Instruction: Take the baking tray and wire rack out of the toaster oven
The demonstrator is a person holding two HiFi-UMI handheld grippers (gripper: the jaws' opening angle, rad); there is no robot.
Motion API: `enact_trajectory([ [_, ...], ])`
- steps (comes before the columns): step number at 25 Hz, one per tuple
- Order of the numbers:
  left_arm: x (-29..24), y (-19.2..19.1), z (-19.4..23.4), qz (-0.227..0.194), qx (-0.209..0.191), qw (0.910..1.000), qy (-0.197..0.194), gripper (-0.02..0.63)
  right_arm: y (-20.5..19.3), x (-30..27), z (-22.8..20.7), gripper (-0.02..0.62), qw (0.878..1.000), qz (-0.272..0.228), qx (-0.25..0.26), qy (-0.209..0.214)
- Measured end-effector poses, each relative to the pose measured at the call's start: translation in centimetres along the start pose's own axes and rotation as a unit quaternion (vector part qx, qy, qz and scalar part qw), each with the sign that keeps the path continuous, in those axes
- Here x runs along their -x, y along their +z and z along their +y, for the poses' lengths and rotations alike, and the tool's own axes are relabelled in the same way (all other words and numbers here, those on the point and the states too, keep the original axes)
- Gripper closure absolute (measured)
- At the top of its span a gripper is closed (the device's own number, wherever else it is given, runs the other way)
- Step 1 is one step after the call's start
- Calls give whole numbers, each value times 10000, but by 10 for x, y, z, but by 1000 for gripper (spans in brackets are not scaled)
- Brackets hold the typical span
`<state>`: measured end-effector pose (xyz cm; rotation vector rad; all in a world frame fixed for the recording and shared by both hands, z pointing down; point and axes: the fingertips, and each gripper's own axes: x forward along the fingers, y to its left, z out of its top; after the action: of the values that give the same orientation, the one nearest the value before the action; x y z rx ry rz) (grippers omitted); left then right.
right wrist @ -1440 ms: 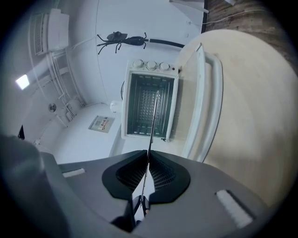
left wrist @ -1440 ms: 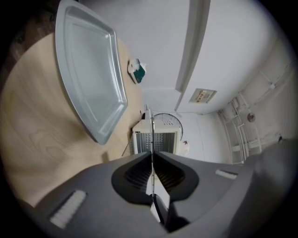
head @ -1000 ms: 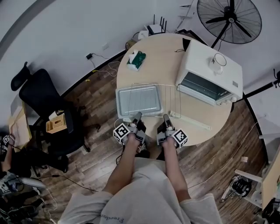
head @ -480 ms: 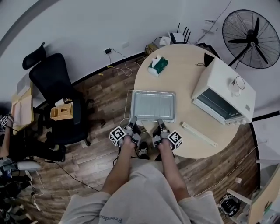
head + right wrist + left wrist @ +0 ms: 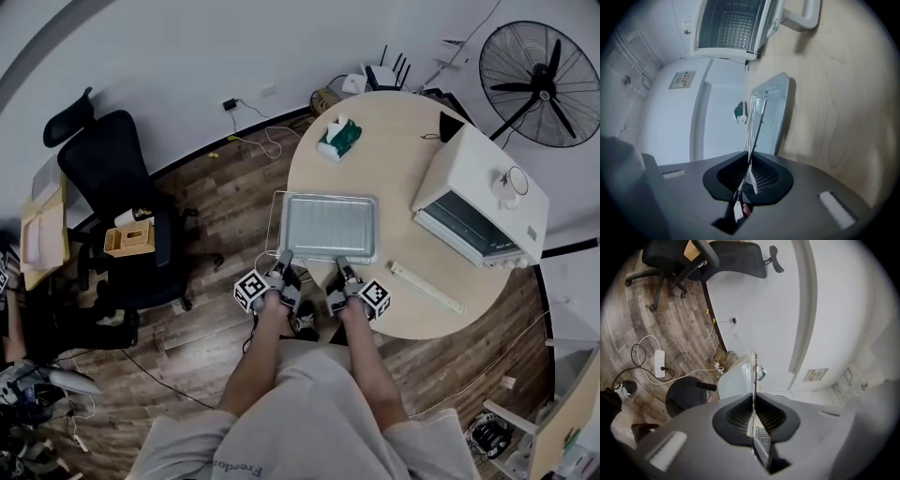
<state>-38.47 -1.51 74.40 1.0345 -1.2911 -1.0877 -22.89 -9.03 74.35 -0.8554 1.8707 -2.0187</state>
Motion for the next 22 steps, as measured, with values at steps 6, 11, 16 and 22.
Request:
enact_trajectory([
  [6,-2,-2,7,-9,65,10000,58,537,-4,5,-4,575,9991,303,289,-58],
  [11,-4,-2,11,-11,47,9999,158,537,-11,11,-9,555,9988,465,155,-97],
  [16,-3,-8,26,161,106,9986,489,535,-8,16,-12,555,9989,455,93,-47],
  [22,-2,-10,37,95,405,9971,637,534,-4,23,-13,557,9993,356,31,-115],
])
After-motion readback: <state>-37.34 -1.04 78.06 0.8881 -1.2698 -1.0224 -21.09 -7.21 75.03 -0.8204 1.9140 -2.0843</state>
